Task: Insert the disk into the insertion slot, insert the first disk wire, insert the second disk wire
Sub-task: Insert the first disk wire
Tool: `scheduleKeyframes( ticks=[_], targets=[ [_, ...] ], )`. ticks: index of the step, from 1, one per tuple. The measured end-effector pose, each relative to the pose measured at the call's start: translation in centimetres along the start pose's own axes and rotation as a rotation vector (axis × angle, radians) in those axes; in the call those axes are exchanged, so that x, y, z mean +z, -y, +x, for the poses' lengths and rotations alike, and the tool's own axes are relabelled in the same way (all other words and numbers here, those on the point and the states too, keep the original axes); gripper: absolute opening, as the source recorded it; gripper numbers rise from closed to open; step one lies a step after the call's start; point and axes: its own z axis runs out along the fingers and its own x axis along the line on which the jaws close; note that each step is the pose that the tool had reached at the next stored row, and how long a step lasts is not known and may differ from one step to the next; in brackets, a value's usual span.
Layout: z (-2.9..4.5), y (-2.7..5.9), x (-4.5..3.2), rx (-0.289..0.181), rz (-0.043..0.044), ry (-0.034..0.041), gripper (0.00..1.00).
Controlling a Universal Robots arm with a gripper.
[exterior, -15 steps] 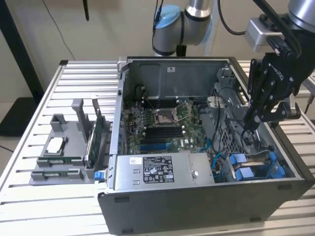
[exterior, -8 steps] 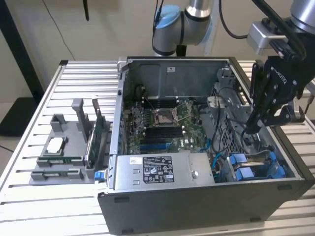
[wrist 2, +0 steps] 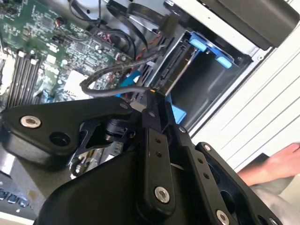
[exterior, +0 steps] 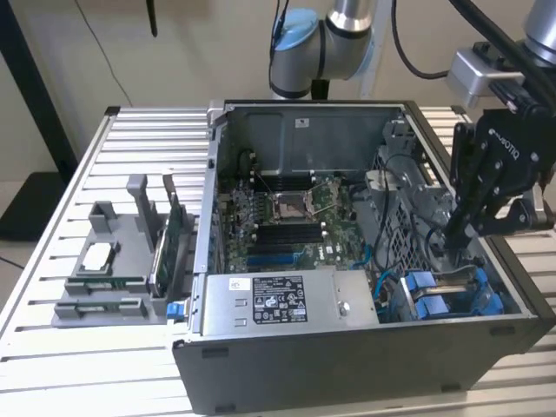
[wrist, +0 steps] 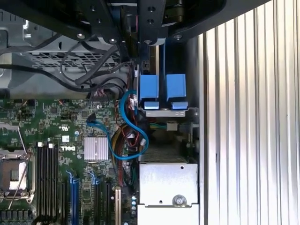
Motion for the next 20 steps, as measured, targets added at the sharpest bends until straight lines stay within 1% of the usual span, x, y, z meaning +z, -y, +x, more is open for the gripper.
scheduleKeyframes(
  ticks=[3, 5, 8, 20],
  targets=[
    [0.41, 0.12, 0.08, 0.001, 0.0003, -0.0122, 0.19],
    [0.62, 0.13, 0.14, 0.001, 0.0003, -0.0172, 0.19],
    [0.63, 0.14, 0.13, 0.001, 0.0004, -0.0182, 0.19],
    [0.69, 0.14, 0.14, 0.001, 0.0004, -0.0183, 0.19]
  ],
)
